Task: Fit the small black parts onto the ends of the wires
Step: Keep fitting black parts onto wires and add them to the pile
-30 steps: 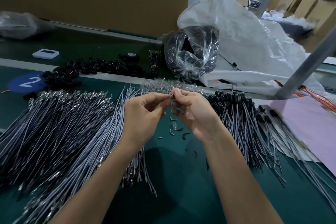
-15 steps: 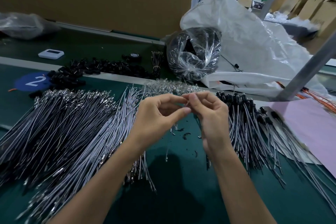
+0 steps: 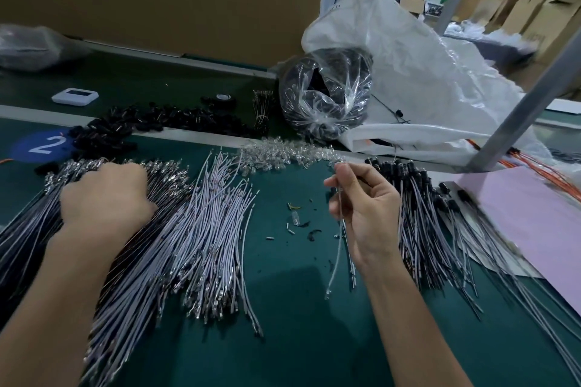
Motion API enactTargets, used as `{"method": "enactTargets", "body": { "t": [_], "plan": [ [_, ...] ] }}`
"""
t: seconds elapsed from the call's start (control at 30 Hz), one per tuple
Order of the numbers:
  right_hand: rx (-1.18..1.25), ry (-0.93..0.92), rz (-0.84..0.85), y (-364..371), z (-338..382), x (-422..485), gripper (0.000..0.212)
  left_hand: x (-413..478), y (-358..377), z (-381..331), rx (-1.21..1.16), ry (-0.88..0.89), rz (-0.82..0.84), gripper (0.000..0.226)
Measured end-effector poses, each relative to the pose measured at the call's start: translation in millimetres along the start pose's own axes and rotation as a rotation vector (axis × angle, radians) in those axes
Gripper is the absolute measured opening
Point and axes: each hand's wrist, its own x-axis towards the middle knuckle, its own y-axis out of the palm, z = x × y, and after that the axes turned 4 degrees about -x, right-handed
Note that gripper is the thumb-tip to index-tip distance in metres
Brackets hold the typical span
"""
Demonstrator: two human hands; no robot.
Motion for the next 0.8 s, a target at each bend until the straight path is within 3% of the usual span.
{"method": "enactTargets", "body": {
  "t": [0.2,0.33,0.47,0.6,0.7,0.8],
  "plan": [
    [-0.205,-0.024,-0.004,3.7,-6.9,-3.9,0.005,-0.6,3.3,-1.4,-0.089,-0.031,-0.040,0.015],
    [-0.319,-0.045,0.039,4.8,-11.2,-3.2,0.017,-3.0,-3.1,-1.6,-0.189,-0.024,-0.010,0.015],
    [-0.312,-0.009,0.071,6.4,-13.5,-3.4,0.025,-9.9,-11.0,-2.0,-0.222,-0.007,-0.044,0.015],
    [-0.262,0.037,0.059,7.2,-13.3,-4.1,0.016,-15.4,-21.6,-6.7,-0.330,-0.007,-0.136,0.007],
    [-0.209,0.069,0.043,7.7,-12.2,-5.6,0.011,-22.7,-35.8,-15.8,-0.427,0.111,-0.217,0.010],
    [-0.163,0.068,0.017,8.8,-8.9,-6.4,0.008,-51.9,-52.7,-42.4,-0.668,0.344,-0.246,0.003]
  ]
}}
